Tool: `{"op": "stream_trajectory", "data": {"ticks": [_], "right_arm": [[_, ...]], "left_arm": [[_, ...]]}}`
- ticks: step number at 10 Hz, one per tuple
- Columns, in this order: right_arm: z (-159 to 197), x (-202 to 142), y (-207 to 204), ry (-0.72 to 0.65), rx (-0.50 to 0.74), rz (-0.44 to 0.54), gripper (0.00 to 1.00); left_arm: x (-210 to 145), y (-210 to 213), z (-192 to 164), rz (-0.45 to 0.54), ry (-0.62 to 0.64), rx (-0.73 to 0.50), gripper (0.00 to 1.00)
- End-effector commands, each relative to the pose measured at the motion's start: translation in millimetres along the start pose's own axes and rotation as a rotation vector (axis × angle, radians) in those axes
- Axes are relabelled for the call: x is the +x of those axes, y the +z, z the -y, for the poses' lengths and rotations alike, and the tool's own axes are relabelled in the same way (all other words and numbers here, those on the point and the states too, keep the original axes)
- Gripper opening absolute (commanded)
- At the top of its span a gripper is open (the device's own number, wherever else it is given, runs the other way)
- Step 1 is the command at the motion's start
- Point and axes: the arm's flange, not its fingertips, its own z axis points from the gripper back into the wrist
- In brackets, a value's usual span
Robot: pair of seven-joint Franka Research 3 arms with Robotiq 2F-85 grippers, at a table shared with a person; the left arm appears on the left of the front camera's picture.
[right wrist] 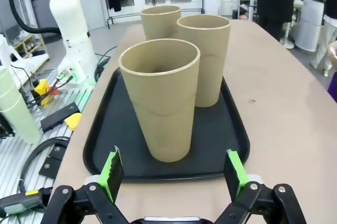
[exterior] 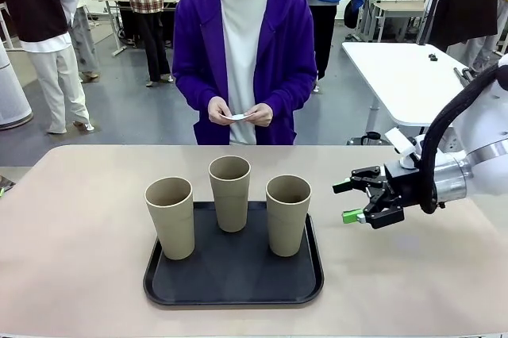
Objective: Place coasters on the table and set cups on them.
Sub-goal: Pick up one Reusable plastic cup and place it on a coaster set by the human.
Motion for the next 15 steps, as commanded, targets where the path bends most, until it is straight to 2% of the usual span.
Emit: {"op": "stream_trajectory", "data": {"ticks": [1, 3, 8, 9, 11, 15], "right_arm": [[4.1, -10.1, -11.3, -0.020, -0.015, 0.013, 1.00], [-1.9, -3.6, -13.5, -0.033, 0.021, 0.005, 1.00], [-0.8, -6.9, -9.9, -0.022, 0.014, 0.000, 1.00], [1.3, -12.8, -19.1, 0.030, 0.123, 0.002, 1.00], [9.7, -22.3, -37.3, -0.028, 0.128, 0.028, 1.00], [19.2, -27.2, -54.4, 0.024, 0.134, 0.062, 1.00]], "left_arm": [[-0.1, 0.8, 0.1, 0.007, -0.013, -0.013, 1.00], [-0.1, 0.8, 0.1, 0.007, -0.013, -0.013, 1.00], [-0.1, 0.8, 0.1, 0.007, -0.013, -0.013, 1.00], [-0.1, 0.8, 0.1, 0.007, -0.013, -0.013, 1.00], [-0.1, 0.8, 0.1, 0.007, -0.013, -0.013, 1.00], [-0.1, 0.8, 0.1, 0.007, -0.013, -0.013, 1.00]]}}
